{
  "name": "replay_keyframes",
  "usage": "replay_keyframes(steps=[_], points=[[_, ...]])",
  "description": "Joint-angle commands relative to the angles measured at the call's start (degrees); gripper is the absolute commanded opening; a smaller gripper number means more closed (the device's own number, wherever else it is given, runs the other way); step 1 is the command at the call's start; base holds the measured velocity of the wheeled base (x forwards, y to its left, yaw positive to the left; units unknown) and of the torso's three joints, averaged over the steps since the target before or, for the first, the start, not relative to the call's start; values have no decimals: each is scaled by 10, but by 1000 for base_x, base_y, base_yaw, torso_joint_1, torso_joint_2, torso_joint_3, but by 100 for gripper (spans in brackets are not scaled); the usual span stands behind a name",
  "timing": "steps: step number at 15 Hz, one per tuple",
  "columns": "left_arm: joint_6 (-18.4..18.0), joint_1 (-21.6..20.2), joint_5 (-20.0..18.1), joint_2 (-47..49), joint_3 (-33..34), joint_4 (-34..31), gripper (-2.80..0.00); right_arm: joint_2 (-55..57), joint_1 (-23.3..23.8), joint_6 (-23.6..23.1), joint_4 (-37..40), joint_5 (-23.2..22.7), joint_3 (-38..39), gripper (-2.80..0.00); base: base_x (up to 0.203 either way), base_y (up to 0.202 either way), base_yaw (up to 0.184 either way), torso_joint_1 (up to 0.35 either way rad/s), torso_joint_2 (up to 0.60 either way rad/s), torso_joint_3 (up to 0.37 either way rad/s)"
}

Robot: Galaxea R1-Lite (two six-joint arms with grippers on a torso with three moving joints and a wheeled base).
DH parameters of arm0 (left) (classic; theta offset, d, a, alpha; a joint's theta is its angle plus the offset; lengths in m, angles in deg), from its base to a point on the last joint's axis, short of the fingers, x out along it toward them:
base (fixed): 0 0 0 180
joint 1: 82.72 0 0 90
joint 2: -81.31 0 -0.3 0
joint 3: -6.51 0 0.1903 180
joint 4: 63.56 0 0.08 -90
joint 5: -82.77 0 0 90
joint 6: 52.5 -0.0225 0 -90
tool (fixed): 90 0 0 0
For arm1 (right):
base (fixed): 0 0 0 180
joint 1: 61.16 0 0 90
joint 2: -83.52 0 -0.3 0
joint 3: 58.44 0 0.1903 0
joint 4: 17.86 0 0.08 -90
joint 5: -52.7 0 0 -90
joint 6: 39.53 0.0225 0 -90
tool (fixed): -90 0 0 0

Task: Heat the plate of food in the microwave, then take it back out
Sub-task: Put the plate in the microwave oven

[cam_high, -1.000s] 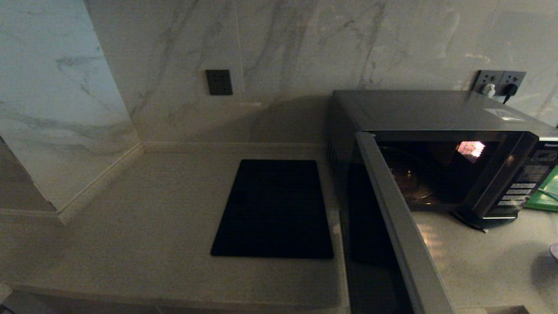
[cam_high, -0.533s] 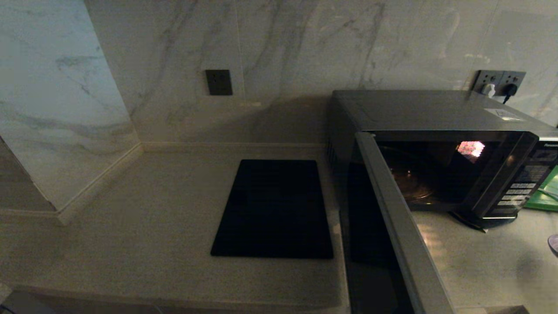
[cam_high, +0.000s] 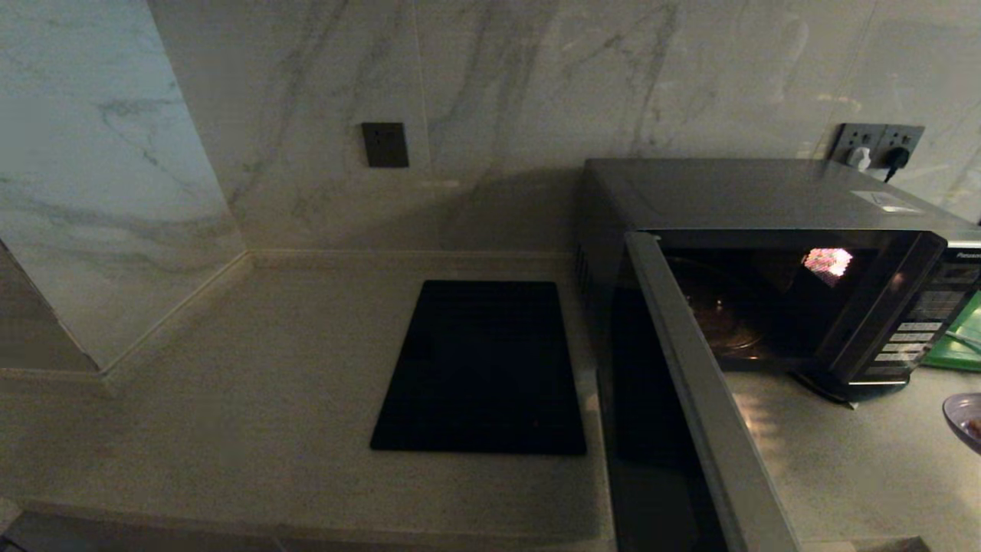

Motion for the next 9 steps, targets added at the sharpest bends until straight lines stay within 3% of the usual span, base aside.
replay_keyframes(steps=[1,9], points=[[1,0,0,1,0,0,-280,-40,-11,0,3,-6,23,-280,0,0,0,0,0,0],[1,0,0,1,0,0,-280,-129,-64,-5,10,-27,75,-280,0,0,0,0,0,0]])
